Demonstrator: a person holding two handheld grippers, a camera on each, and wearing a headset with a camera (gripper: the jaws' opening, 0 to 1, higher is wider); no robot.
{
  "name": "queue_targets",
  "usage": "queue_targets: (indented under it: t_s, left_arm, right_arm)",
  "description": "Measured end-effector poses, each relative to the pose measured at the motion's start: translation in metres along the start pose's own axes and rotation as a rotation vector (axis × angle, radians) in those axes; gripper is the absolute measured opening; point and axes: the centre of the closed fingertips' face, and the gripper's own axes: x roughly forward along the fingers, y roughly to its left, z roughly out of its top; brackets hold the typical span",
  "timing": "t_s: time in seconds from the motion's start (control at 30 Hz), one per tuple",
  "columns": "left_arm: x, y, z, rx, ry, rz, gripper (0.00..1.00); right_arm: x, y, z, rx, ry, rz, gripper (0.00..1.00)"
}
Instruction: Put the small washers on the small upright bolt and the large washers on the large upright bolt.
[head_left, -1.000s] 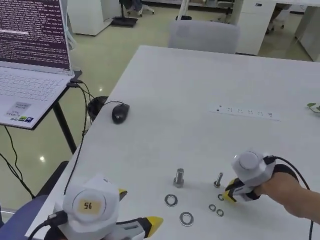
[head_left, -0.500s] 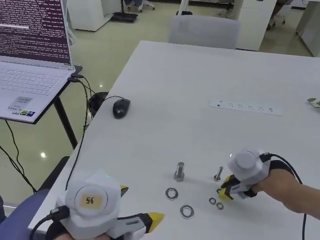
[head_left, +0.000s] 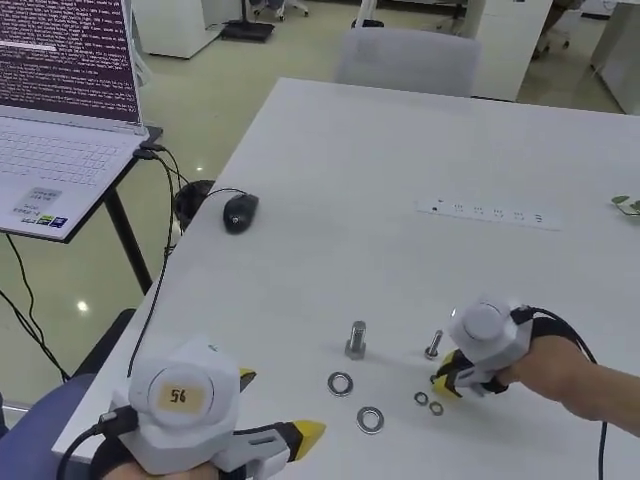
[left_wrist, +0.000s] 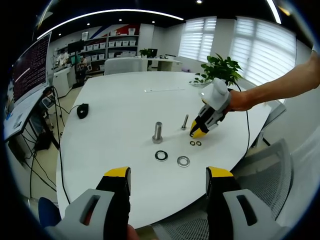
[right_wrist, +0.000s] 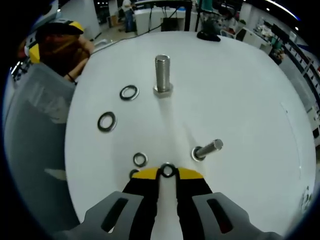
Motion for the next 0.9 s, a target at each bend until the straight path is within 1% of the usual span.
queue_targets:
  t_s: [0.1,0.3,0.43,0.53,0.7,0.77,0.8,0.9]
  left_arm:
    - [-0.001,0.000,0.001,0.000,-0.004,0.001,0.60]
    - [-0.004,0.005,0.000,-0.007,-0.006,0.014,0.60]
    - [-0.004,0.007,-0.001,-0.011,-0.005,0.019,0.60]
    - [-0.004,0.007,-0.001,-0.011,-0.007,0.020,0.60]
    - [-0.003,0.005,0.001,-0.007,-0.008,0.014,0.60]
    - [-0.002,0.005,0.001,-0.006,-0.009,0.012,0.60]
    - [-0.002,0.004,0.002,-0.007,-0.010,0.011,0.60]
    - [0.000,0.003,0.002,-0.006,-0.010,0.008,0.60]
  right_arm:
    - [0.000,0.000,0.000,0.008,0.000,-0.006,0.14]
    - [-0.004,0.000,-0.005,0.038,-0.004,-0.020,0.13]
    - [-0.011,-0.003,-0.006,0.057,-0.022,-0.036,0.13]
    - [-0.017,-0.008,-0.006,0.077,-0.043,-0.053,0.13]
    - [-0.035,-0.020,0.001,0.121,-0.100,-0.098,0.13]
    - [-0.043,-0.024,0.006,0.117,-0.119,-0.115,0.13]
    - [-0.045,-0.025,0.007,0.115,-0.122,-0.118,0.13]
    - [-0.053,-0.033,0.016,0.103,-0.139,-0.141,0.13]
